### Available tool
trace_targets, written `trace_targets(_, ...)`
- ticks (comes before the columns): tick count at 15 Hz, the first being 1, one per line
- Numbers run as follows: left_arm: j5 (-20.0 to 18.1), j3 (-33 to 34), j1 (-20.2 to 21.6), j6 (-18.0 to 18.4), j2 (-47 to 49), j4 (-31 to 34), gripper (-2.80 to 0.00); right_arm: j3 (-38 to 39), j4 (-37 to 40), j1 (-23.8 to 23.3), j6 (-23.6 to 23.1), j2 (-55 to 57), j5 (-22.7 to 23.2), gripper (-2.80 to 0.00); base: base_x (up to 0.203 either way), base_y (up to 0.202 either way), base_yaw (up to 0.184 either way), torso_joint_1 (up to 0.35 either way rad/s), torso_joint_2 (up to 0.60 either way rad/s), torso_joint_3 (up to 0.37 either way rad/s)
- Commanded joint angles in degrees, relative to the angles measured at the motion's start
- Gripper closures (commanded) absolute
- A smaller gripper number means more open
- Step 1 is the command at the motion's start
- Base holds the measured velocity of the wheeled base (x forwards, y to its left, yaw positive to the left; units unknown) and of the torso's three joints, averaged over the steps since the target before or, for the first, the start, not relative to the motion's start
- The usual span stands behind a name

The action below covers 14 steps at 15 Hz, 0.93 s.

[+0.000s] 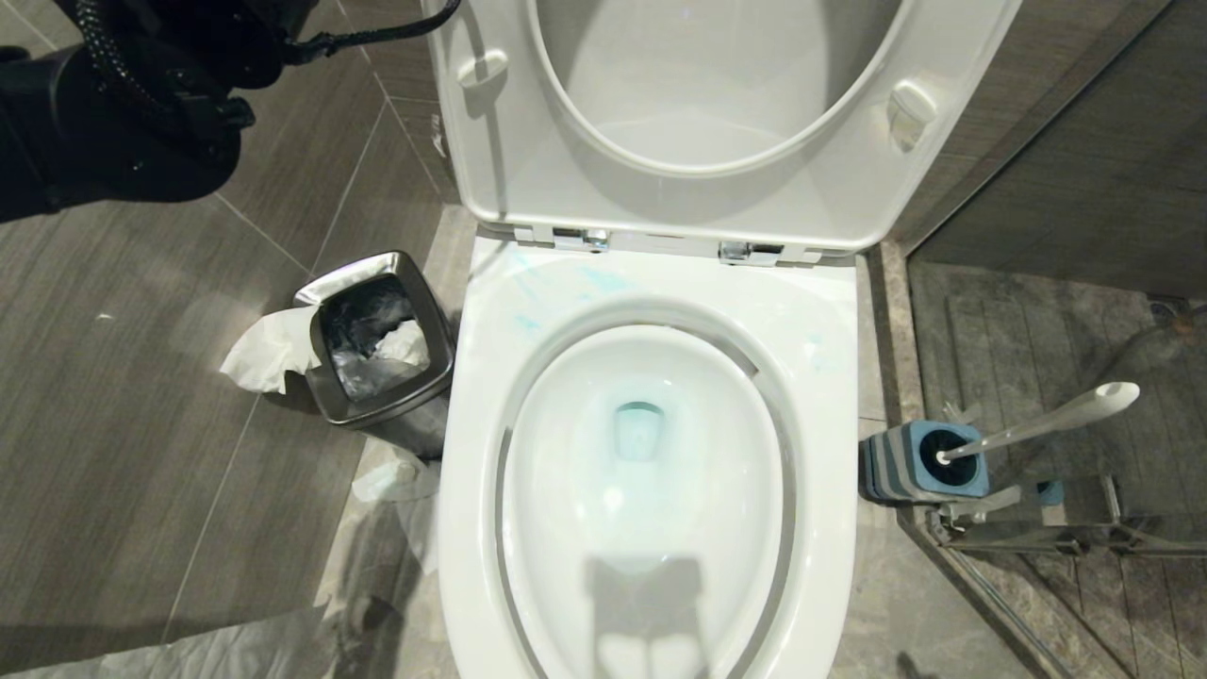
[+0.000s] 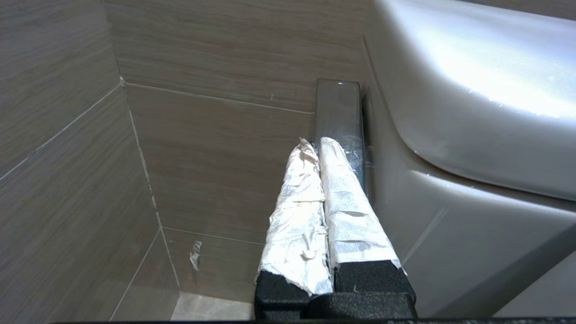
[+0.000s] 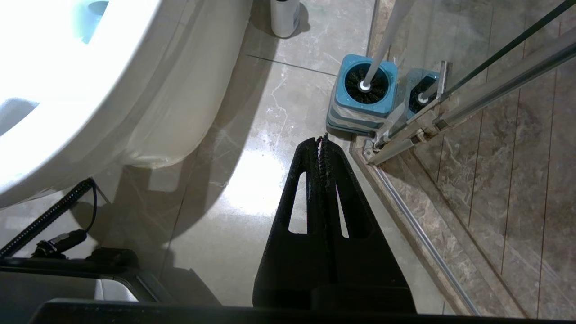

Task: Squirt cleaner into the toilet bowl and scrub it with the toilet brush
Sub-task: Flush the toilet

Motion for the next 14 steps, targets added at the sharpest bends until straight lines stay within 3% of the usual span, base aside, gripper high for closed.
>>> trace_targets(1, -0.1, 0.1, -0.1, 0.1, 1.6, 0.6, 0.0, 0.0, 0.0, 0.0, 0.0, 0.0, 0.0, 0.0, 0.0, 0.0, 0.0, 0.0, 0.0, 0.0)
trace_targets(14, -2.6, 0.0, -0.9, 0.1, 6.1, 2.6, 0.0, 0.0, 0.0, 0.0, 0.0, 0.0, 0.0, 0.0, 0.0, 0.0, 0.0, 0.0, 0.0, 0.0)
